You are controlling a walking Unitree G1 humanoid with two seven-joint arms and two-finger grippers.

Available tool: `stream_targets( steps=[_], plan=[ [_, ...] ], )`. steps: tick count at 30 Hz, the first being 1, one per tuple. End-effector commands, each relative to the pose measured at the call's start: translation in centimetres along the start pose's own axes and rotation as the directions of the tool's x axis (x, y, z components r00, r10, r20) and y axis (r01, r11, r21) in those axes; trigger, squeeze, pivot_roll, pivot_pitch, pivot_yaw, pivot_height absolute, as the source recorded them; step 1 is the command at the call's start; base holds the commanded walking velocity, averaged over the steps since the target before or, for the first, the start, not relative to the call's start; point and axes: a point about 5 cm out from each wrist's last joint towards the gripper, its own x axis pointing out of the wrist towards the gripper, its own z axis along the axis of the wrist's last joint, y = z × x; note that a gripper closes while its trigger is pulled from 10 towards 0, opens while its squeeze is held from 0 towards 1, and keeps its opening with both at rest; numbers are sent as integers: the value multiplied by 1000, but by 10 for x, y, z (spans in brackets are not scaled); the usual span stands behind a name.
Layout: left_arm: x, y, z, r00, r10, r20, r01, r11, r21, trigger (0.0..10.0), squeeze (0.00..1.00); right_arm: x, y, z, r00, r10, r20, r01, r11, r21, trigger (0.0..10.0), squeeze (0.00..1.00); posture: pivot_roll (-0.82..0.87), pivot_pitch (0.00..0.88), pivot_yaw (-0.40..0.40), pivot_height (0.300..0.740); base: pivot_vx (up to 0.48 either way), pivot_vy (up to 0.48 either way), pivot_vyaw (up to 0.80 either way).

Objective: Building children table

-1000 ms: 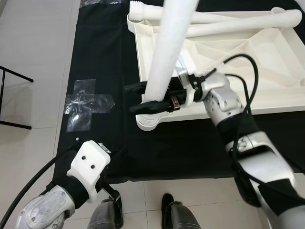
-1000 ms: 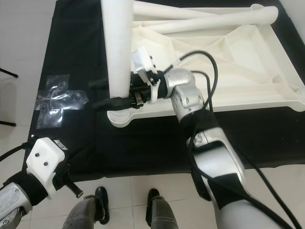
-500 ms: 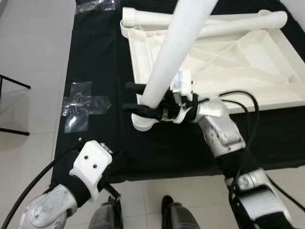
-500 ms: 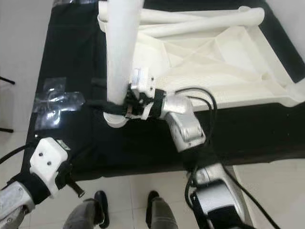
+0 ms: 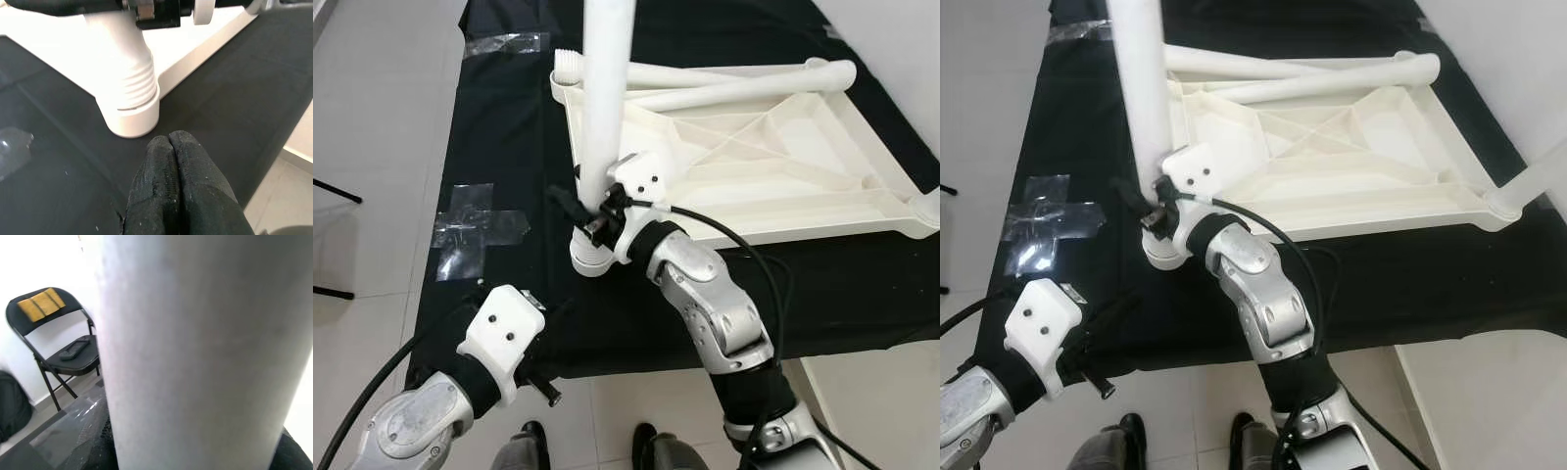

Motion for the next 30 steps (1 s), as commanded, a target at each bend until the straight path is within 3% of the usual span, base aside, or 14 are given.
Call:
stream_targets(
  steps=[1, 5, 9, 10, 16, 17, 18, 22, 23, 28, 29, 30],
  plan=[
    [1, -1, -4, 1000, -5, -13, 5, 1000, -2, 10000, 0, -12, -15, -61, 940, -152, -304, 181, 981, 69, 10000, 0, 162, 333, -104, 740, 0, 0, 0],
    [2, 1, -3, 1000, 1, -5, -1, 1000, 8, 10000, 0, -14, -11, -56, 950, -197, -243, 231, 965, 122, 10000, 0, 165, 326, -101, 740, 0, 0, 0],
    [3, 9, 0, 1000, 22, 8, -22, 999, 23, 10000, 0, -14, -8, -52, 969, -182, -166, 206, 968, 140, 10000, 0, 165, 317, -97, 740, 0, 0, 0],
    [5, 15, 3, 999, 40, 21, -40, 998, 38, 10000, 0, -13, -7, -46, 985, -150, -80, 162, 972, 172, 10000, 0, 167, 305, -92, 740, 0, 0, 0],
    [8, 26, 13, 996, 69, 62, -72, 996, 55, 10000, 0, -13, -8, -27, 995, -83, 59, 69, 977, 203, 10000, 0, 167, 284, -84, 740, 0, 0, 0],
    [12, 38, 28, 988, 91, 126, -98, 994, 52, 10000, 0, -13, -11, -8, 987, -15, 159, -17, 980, 198, 10000, 0, 169, 272, -82, 740, 0, 0, 0],
    [12, 38, 28, 988, 91, 126, -98, 994, 52, 10000, 0, -13, -11, -8, 987, -15, 159, -17, 980, 198, 10000, 0, 169, 272, -82, 740, 0, 0, 0],
    [18, 60, 61, 955, 116, 273, -122, 993, 7, 10000, 0, -10, -18, 18, 961, 39, 272, -73, 991, 115, 10000, 0, 167, 243, -73, 740, 0, 0, 0],
    [22, 67, 79, 928, 105, 357, -99, 994, -37, 10000, 0, -7, -26, 27, 953, 25, 302, -54, 994, 91, 10000, 0, 172, 231, -74, 740, 0, 0, 0],
    [28, 73, 92, 900, 81, 429, -52, 995, -80, 10000, 0, -2, -33, 33, 947, -7, 320, -11, 999, 52, 10000, 0, 168, 216, -68, 740, 0, 0, 0],
    [36, 76, 104, 875, 49, 481, 5, 994, -110, 10000, 0, 2, -32, 41, 941, 13, 337, 2, 999, -43, 10000, 0, 167, 199, -61, 740, 0, 0, 0],
    [36, 76, 104, 875, 49, 481, 5, 994, -110, 10000, 0, 2, -32, 41, 941, 13, 337, 2, 999, -43, 10000, 0, 167, 199, -61, 740, 0, 0, 0]
  ],
)
